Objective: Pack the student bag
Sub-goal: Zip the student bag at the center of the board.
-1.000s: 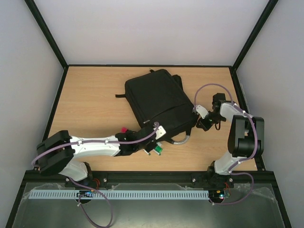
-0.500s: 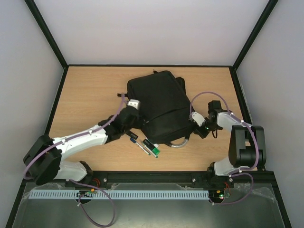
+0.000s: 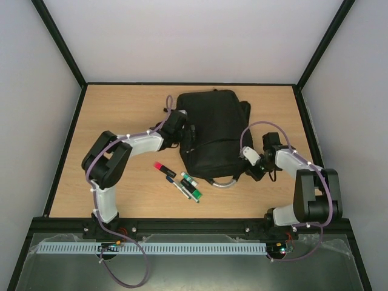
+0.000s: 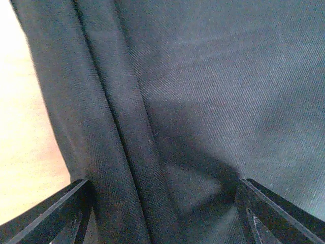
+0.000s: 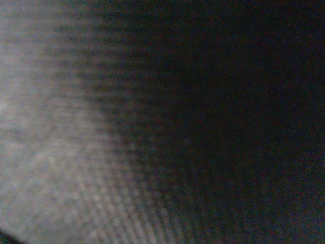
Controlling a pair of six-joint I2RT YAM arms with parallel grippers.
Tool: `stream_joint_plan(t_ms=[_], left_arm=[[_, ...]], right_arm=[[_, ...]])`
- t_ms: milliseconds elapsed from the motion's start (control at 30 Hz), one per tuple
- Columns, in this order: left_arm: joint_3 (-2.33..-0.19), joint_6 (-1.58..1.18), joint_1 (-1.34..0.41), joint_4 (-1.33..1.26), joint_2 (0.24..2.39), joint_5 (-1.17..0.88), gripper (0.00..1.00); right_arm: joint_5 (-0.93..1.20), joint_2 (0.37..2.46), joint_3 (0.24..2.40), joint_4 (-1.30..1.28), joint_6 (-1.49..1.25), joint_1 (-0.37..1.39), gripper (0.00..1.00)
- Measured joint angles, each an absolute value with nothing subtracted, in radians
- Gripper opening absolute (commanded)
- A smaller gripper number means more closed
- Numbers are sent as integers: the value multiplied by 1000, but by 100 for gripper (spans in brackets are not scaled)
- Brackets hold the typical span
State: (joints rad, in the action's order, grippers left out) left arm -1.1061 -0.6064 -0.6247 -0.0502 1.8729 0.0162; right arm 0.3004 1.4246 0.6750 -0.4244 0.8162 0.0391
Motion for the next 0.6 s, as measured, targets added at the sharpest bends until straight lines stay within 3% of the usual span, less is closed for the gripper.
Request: stream_joint_plan(t_ms=[233, 400, 433, 500, 600], left_arm=[[-1284, -527, -621, -47, 1966, 33, 76], [-1111, -427, -687, -65, 1759, 109, 76], [-1055, -392, -725, -71, 1689, 120, 74], [-985, -307, -829, -83, 1574, 121, 60], [-986, -174, -966, -83, 1534, 75, 55]], right_arm=[[307, 1400, 656, -445, 795, 41, 1], [314, 1384, 648, -443, 785, 42, 1], [316, 1379, 646, -444, 781, 42, 1], [319, 1372, 646, -444, 777, 42, 1], [322, 1363, 646, -445, 773, 42, 1]])
